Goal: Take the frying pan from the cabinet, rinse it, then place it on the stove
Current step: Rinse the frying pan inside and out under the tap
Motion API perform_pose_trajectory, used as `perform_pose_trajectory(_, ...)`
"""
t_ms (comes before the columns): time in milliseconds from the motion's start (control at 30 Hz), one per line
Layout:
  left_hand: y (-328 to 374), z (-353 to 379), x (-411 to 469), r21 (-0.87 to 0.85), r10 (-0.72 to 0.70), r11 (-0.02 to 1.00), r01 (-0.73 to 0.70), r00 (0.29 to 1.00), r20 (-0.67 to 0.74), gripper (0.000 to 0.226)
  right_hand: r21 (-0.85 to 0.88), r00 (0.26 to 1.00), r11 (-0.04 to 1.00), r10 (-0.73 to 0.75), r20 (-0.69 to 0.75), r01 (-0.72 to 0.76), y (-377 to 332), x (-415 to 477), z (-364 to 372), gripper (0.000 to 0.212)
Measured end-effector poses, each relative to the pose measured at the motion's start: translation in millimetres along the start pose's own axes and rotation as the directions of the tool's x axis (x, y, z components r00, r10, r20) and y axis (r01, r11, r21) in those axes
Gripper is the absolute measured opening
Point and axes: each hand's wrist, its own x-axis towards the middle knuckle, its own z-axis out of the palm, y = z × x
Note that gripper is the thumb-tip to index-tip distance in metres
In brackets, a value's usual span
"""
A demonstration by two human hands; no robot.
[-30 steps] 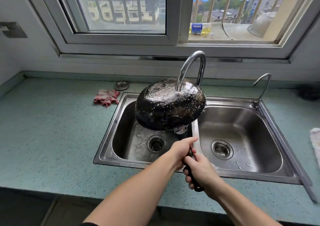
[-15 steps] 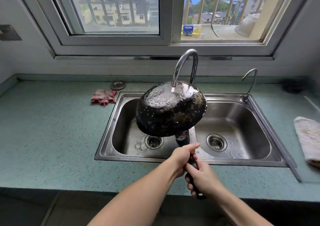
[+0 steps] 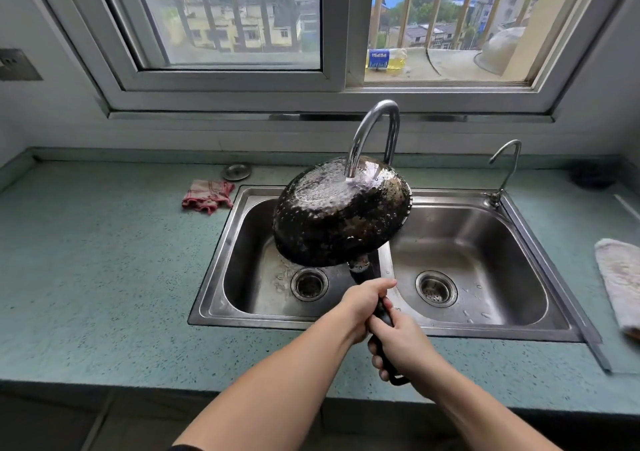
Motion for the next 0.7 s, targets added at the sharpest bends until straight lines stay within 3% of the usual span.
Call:
perform_pose_trajectory(233,20.3,-4.6,19.7,-0.027,0.008,1.0,-0.01,0.997,-0.073,0.04,0.015,0.999,1.0,-0.008,0.034,0.008,-17.8,25.1,-0.2,0.016)
perform_pose_trajectory(700,40.3,-9.7,37.4,0.005,0.004,1.0,-0.004,0.997,-0.079,0.04,0.084,0.995,0.996,0.033,0.091,-0.041,-29.6,53.4,-5.4,0.017)
